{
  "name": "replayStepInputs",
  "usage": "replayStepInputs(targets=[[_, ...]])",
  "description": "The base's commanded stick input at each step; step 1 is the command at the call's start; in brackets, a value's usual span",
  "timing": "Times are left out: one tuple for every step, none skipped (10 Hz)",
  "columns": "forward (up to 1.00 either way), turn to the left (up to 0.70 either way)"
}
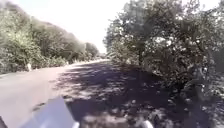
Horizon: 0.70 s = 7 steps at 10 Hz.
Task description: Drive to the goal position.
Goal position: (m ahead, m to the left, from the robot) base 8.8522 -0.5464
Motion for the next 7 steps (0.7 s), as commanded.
replayStepInputs(targets=[[0.5, -0.4], [0.5, -0.17], [0.5, 0.0], [0.5, 0.0], [0.5, 0.0], [0.5, 0.0], [0.5, 0.0]])
